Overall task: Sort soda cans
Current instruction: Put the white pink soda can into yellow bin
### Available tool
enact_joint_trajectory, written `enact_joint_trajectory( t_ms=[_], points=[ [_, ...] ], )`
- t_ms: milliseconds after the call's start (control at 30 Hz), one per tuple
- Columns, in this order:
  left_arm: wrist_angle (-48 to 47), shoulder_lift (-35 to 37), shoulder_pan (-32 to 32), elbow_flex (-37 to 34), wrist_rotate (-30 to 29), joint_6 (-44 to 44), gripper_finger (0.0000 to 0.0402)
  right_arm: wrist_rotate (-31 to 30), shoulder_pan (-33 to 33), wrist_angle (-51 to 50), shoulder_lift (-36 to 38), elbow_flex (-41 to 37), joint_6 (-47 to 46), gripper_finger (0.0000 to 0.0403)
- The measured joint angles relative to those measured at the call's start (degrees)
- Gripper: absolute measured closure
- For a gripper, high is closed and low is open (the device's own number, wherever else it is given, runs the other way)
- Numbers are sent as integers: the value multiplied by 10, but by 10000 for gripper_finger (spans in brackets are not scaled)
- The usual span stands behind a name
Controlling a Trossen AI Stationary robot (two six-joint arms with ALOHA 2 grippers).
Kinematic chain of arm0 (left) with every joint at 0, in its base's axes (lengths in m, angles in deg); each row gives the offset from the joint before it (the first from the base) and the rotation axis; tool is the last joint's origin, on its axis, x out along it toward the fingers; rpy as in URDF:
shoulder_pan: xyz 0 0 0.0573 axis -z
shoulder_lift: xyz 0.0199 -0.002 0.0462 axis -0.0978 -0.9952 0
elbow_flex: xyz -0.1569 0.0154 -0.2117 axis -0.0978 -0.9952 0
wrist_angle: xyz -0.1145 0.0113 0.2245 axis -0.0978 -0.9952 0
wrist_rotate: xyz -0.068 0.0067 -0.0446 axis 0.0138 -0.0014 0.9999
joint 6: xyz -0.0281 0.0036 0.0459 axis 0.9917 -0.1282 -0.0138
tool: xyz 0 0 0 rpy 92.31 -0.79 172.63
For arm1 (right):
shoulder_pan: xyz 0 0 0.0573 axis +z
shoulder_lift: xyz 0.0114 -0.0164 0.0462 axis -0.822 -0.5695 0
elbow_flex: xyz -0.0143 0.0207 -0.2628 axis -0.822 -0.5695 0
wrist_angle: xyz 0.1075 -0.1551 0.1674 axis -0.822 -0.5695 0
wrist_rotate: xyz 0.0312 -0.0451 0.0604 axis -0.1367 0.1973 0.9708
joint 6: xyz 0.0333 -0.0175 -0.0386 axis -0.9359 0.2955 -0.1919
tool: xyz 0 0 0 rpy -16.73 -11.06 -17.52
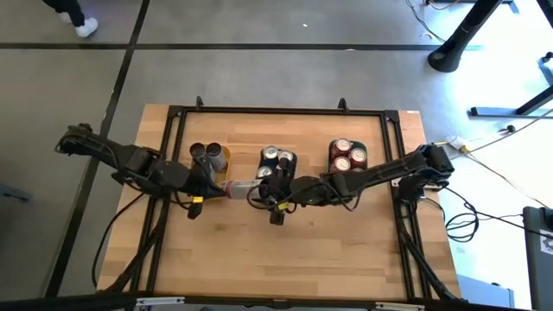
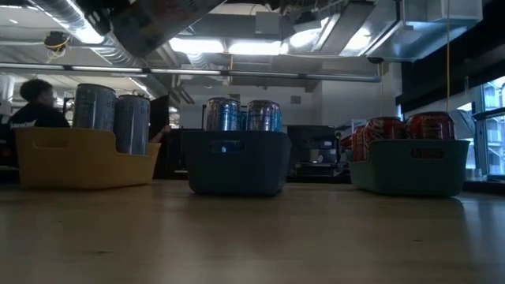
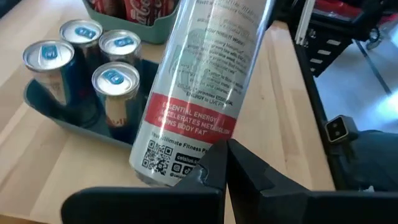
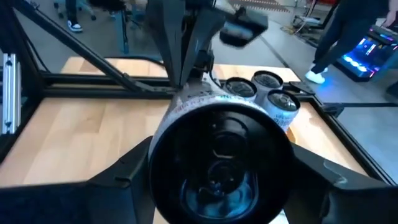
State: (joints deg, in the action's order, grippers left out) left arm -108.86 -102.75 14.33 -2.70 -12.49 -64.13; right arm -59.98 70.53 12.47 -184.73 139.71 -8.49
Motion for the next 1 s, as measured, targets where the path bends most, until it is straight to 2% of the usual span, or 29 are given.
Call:
enact_joint_trajectory(
  t_ms=[267,533,733,833,1000],
  points=[
    [79,-1,0,-55,2,-5,399,-4,1,65,-18,0,8,163],
    [92,-1,0,-75,-17,-11,400,-5,-21,137,-52,1,22,163],
    [-105,38,-1,-34,-33,51,400,10,-50,174,-72,4,13,163],
    [-196,54,-2,-27,-45,117,400,26,-64,184,-91,4,4,163],
    [-297,57,2,-27,-40,236,399,26,-86,188,-122,3,4,163]
  ],
)
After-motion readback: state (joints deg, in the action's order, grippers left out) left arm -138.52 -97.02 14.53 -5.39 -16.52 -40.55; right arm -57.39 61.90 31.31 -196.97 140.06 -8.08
